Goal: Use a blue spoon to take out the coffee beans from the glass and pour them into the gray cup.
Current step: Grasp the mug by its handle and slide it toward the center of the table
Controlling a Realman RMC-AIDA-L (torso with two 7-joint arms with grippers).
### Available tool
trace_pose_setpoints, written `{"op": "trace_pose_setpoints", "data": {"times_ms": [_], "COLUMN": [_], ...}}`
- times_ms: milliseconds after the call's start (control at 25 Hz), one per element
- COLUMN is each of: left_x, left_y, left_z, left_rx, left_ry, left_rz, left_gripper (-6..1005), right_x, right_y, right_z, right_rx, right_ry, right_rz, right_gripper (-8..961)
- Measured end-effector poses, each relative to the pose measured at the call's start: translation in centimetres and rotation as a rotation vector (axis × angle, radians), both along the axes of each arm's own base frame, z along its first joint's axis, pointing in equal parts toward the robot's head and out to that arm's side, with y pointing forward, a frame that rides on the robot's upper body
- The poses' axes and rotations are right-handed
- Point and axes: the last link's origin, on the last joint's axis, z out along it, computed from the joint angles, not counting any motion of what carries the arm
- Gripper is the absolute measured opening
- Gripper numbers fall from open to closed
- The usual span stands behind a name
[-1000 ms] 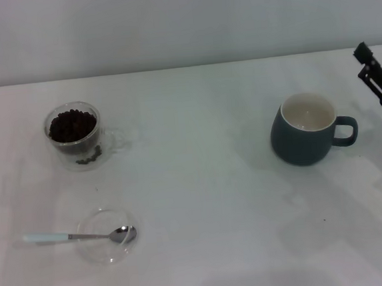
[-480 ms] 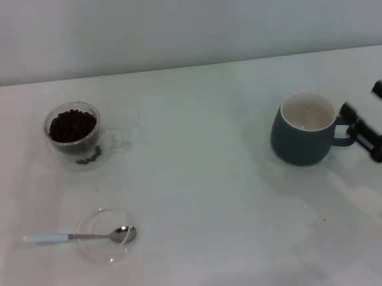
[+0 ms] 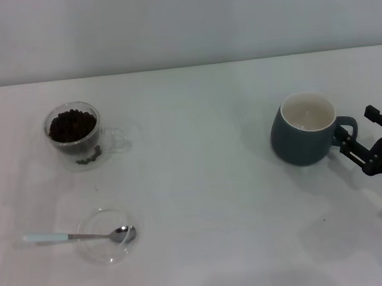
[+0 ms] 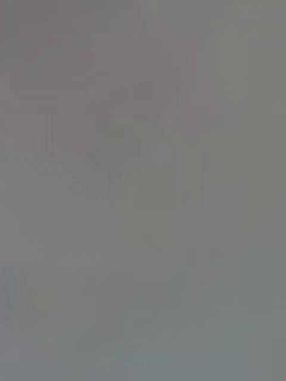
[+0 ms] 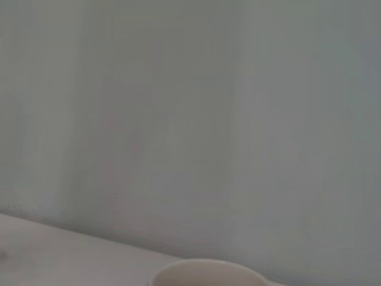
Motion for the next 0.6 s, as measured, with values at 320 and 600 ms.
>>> {"op": "trace_pose_setpoints", "data": {"times_ms": [320,600], "left_x": [-0.2,-0.1], "left_y": [-0.2,-0.1], "left_z": [0.3,0.5], "left_rx": [0.010,0.015], "left_ry": [0.008,0.014], "left_rz": [-0.001,-0.004], "left_gripper": [726,726], "right_x": [1.1,1.6], "right_y": [0.3,0.6], "right_z": [0.0,-0.3], "right_rx": [0.005,-0.015], "right_ry": [-0.034,-0.055], "right_rz": [-0.070,-0.114], "right_gripper": [691,687]}}
